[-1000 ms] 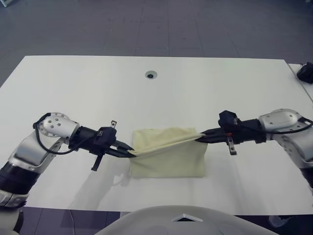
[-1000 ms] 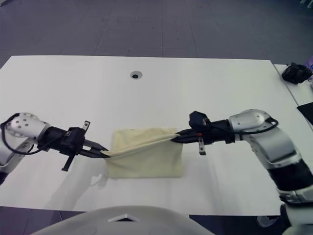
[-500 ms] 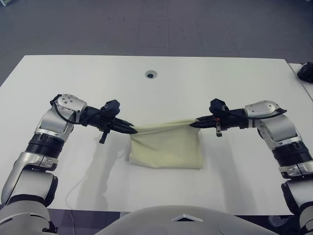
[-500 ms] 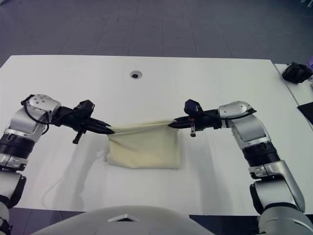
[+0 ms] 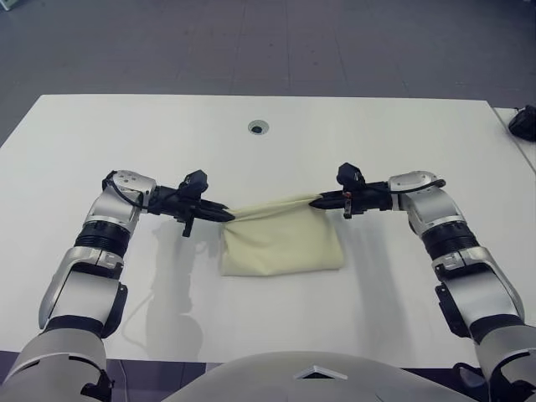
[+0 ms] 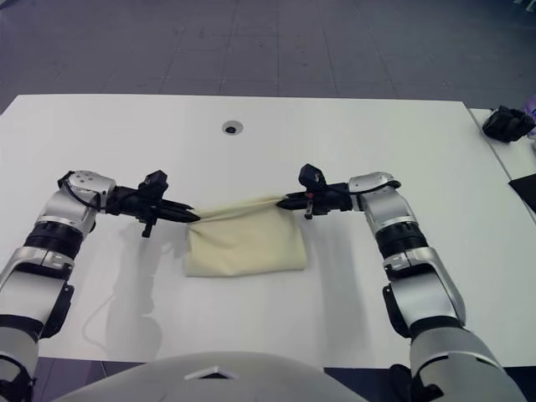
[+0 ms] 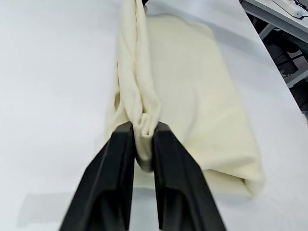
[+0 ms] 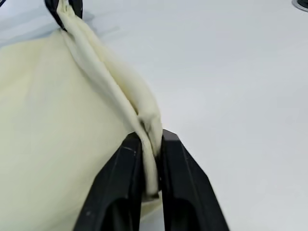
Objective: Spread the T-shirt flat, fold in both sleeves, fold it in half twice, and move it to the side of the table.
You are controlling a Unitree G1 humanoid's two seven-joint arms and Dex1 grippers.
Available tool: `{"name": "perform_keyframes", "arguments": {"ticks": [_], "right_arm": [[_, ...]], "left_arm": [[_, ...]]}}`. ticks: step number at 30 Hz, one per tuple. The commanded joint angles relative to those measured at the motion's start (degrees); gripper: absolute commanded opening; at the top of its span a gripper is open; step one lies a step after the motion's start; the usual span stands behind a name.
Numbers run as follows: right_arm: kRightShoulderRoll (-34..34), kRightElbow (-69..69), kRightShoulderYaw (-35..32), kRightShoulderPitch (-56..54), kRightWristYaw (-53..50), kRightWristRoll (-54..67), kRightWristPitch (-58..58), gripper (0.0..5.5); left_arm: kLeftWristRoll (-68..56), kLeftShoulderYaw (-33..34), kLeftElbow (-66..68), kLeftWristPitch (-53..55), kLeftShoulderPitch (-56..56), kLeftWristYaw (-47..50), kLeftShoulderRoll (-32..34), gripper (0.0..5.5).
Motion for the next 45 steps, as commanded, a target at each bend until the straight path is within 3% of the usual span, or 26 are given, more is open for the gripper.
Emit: {"name": "perform_keyframes", "arguments": {"ticks": [1, 8, 12, 16, 19, 24, 28, 32, 37, 42, 45], "right_arm": [[2.01, 8.06, -3.99, -5.41, -4.93, -0.80, -0.56, 1.08], [3.32, 18.15, -10.07, -10.18, -15.09, -1.68, -2.81, 2.18], [3.81, 12.34, -13.71, -9.34, -14.01, 1.48, -0.63, 2.84], [5.54, -5.83, -11.73, -1.33, -10.64, 4.65, 7.88, 2.23], [6.25, -19.10, -7.89, 5.06, -8.23, 7.10, 16.51, 1.70], [7.33, -23.93, -4.92, 8.60, -9.39, 7.24, 24.37, 0.76], [8.98, -15.99, -5.01, 6.31, -12.57, 5.30, 25.37, 1.37], [8.63, -7.46, -4.07, 4.45, -13.30, 2.25, 22.79, 1.96], [7.21, -1.36, -3.83, 3.24, -13.06, 0.54, 21.60, 2.63], [5.45, -4.01, -5.54, 4.42, -9.63, 2.95, 22.76, 3.35], [5.19, -9.67, -7.94, 5.36, -6.94, 6.58, 23.74, 3.73]], "left_arm": [[4.16, 1.83, 6.76, -5.48, -4.00, 5.38, -1.98, 1.32], [9.92, 3.60, 15.54, -14.79, -6.42, 14.60, -2.94, 2.47], [11.35, 6.04, 15.93, -21.44, -6.61, 18.61, -1.71, 3.16], [9.43, 10.58, 9.31, -26.33, -5.03, 22.45, -0.54, 3.84], [4.92, 12.76, -5.39, -22.85, 1.34, 20.09, -0.03, 4.36], [4.07, 9.20, -32.14, -14.45, 16.78, 20.13, 1.58, 5.32], [8.41, 4.47, -38.04, -15.34, 23.53, 21.13, 0.98, 5.40], [17.59, -0.58, -33.53, -21.74, 25.37, 23.53, 2.41, 5.40], [13.98, 0.55, -33.82, -21.87, 27.86, 22.81, 4.43, 5.40], [11.28, -0.41, -33.79, -18.60, 28.63, 19.75, 5.96, 5.40], [10.61, -0.97, -30.39, -14.91, 24.87, 20.79, 2.94, 5.40]]}}
